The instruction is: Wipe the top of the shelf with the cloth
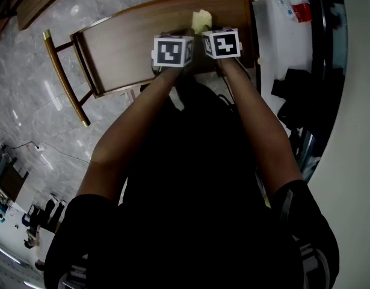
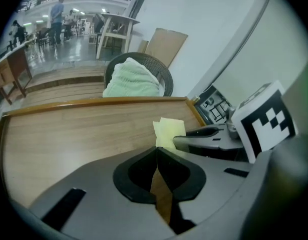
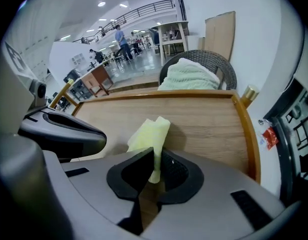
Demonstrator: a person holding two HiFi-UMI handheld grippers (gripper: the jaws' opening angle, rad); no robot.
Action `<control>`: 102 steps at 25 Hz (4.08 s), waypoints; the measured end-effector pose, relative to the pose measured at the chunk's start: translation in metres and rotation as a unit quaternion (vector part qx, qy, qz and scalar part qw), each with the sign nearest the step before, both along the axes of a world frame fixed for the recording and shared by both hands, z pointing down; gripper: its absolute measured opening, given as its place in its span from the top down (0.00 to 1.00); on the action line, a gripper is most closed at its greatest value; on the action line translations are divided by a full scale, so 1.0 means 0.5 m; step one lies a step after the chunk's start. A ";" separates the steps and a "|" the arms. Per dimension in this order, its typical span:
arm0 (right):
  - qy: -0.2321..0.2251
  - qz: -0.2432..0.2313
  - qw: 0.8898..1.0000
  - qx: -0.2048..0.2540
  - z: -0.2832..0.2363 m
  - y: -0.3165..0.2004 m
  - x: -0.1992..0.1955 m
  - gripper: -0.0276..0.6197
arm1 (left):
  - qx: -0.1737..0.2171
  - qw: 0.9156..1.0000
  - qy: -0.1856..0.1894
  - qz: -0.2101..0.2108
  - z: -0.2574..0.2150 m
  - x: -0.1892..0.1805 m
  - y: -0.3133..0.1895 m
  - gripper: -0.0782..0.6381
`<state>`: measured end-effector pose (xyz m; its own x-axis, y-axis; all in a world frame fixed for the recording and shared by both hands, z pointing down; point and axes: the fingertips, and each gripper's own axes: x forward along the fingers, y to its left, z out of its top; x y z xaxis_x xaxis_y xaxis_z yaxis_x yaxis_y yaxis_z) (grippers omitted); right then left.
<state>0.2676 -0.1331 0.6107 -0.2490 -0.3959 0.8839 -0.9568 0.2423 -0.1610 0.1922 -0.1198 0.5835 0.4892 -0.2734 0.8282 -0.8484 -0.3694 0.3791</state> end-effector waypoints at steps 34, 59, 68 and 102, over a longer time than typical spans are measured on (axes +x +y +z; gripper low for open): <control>0.082 0.093 0.990 0.059 -0.103 -0.016 0.157 0.89 | 0.013 0.999 0.016 -0.036 -0.041 -0.047 0.031 0.88; -0.124 -0.108 0.986 0.032 -0.089 0.084 -0.777 0.89 | 0.052 0.986 -0.028 -0.156 -0.195 -0.737 0.092 0.88; -0.097 -0.139 0.986 0.003 0.000 0.113 -0.866 0.89 | 0.050 0.989 -0.023 -0.136 -0.184 -0.794 0.111 0.88; -0.032 -0.068 0.997 -0.016 0.024 0.105 -0.419 0.89 | -0.019 0.996 -0.069 -0.053 -0.030 -0.460 0.118 0.88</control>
<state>0.0579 -0.0807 0.6229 -0.3540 -0.3269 0.8762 -0.9031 0.3629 -0.2295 -0.0376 -0.0608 0.5687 0.3405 -0.2845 0.8962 -0.9267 -0.2626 0.2688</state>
